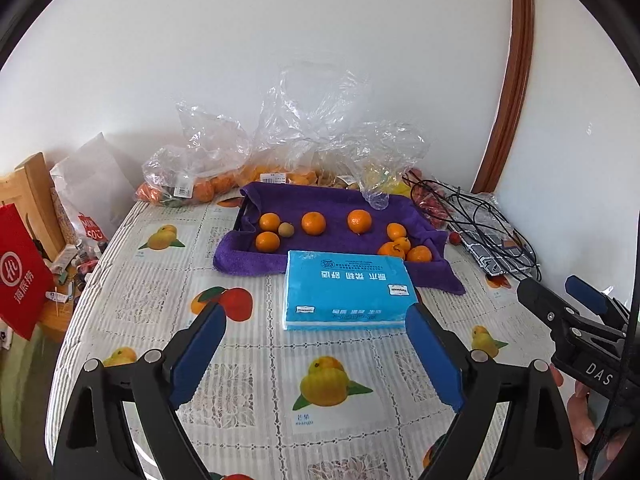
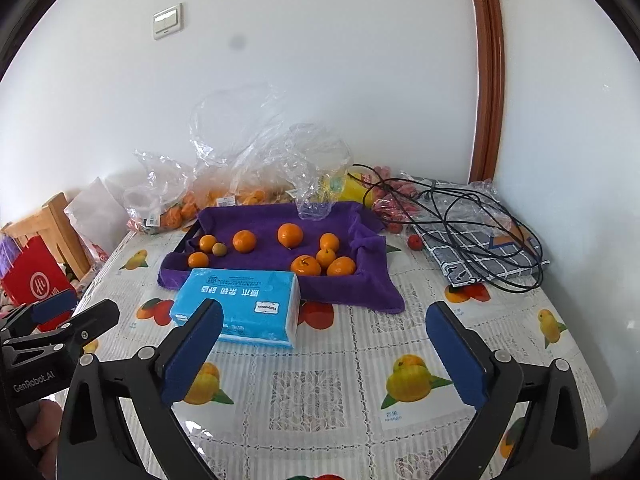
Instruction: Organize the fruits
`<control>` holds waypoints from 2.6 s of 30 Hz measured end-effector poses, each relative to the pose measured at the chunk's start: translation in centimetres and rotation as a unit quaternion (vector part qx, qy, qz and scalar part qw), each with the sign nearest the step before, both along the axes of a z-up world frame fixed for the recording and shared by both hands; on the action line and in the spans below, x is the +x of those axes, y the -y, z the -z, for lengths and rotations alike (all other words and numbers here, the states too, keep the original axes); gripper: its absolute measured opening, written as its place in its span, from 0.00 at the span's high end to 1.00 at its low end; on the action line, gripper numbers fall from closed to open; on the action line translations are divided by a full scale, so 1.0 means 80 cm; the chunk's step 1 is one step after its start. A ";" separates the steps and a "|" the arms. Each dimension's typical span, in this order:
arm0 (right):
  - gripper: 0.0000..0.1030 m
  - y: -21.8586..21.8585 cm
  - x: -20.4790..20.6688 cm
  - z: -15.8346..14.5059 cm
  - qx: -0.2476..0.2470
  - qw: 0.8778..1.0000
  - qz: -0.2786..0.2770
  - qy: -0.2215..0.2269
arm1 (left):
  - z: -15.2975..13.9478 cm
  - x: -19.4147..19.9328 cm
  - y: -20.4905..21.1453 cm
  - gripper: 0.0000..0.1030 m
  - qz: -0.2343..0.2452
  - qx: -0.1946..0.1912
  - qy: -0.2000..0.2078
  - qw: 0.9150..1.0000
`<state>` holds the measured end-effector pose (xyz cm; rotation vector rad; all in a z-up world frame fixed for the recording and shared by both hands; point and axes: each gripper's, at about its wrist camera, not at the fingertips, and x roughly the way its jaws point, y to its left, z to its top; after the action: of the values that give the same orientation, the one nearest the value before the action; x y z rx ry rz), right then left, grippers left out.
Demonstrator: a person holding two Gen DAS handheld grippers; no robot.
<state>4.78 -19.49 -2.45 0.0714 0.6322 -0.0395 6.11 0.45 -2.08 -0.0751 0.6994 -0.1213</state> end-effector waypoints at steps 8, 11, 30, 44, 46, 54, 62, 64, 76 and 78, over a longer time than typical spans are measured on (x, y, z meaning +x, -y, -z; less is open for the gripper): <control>0.01 0.000 -0.043 -0.023 -0.008 1.000 -0.004 0.008 | -0.027 -0.043 0.010 0.09 0.005 0.014 0.029 0.999; 0.01 -0.001 -0.055 -0.032 -0.011 1.000 -0.004 0.016 | -0.033 -0.049 0.016 0.09 0.008 0.015 0.033 0.999; 0.01 0.005 -0.073 -0.037 -0.008 1.000 -0.003 0.021 | -0.037 -0.058 0.018 0.09 0.004 0.009 0.034 0.999; 0.01 0.004 -0.073 -0.037 -0.004 1.000 -0.001 0.018 | -0.034 -0.059 0.013 0.09 0.003 0.003 0.030 1.000; 0.01 0.003 -0.073 -0.037 -0.009 1.000 -0.002 0.018 | -0.035 -0.058 0.012 0.09 0.003 0.003 0.030 1.000; 0.01 0.003 -0.073 -0.033 -0.010 1.000 -0.001 0.013 | -0.035 -0.058 0.013 0.09 0.003 0.003 0.030 1.000; 0.01 0.001 -0.075 -0.038 -0.007 1.000 -0.003 0.020 | -0.035 -0.058 0.012 0.09 0.003 0.002 0.030 1.000; 0.01 0.002 -0.075 -0.038 -0.008 1.000 0.000 0.018 | -0.035 -0.058 0.012 0.09 0.002 0.002 0.031 1.000; 0.01 0.001 -0.075 -0.037 -0.005 1.000 -0.003 0.019 | -0.033 -0.058 0.012 0.09 0.001 0.002 0.029 1.000; 0.01 0.002 -0.075 -0.037 -0.004 1.000 -0.003 0.020 | -0.033 -0.059 0.012 0.09 0.002 0.003 0.031 1.000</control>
<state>-1.23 -19.64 0.54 0.0629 0.5932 -0.0351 1.41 -0.50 0.55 -0.0631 0.6385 -0.1244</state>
